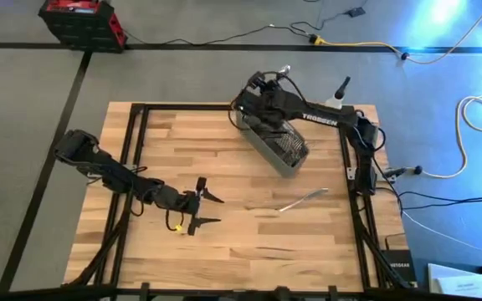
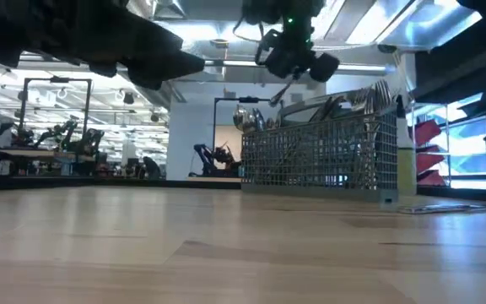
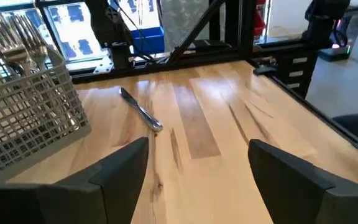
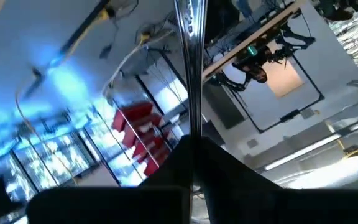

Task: Sort silverware
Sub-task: Put the silver spoon into the gray silverware organizer

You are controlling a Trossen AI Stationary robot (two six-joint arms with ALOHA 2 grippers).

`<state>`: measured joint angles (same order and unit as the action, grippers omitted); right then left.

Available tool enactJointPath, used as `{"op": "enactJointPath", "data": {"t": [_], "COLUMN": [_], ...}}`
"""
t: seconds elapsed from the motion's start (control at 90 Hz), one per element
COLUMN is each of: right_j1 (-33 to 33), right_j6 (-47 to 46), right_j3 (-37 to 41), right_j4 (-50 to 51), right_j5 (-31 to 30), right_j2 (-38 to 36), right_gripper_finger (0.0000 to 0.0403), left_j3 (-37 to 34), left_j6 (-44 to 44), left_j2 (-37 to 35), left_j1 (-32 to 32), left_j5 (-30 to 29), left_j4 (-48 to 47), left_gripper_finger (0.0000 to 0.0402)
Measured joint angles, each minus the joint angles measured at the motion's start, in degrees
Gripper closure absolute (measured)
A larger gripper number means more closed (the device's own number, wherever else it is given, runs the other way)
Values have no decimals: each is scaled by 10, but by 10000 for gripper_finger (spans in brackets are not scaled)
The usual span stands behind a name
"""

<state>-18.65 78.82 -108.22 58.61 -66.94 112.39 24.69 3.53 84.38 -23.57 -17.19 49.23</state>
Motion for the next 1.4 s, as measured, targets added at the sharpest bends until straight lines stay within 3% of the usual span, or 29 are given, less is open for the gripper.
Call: {"op": "enactJointPath", "data": {"t": [0.189,0.367,1.044,1.4], "right_j1": [-6,-4,-5,-4], "right_j6": [98,174,229,188], "right_j3": [0,2,4,4], "right_j4": [-100,-127,-120,-122], "right_j5": [21,63,60,38], "right_j2": [1,4,53,56], "right_gripper_finger": [402,402,401,318], "left_j3": [0,0,0,0], "left_j6": [2,12,4,4], "left_j2": [0,0,0,0], "left_j1": [1,5,11,11], "left_j5": [0,0,0,0], "left_j4": [-13,-15,-24,-34], "left_gripper_finger": [139,139,139,139]}}
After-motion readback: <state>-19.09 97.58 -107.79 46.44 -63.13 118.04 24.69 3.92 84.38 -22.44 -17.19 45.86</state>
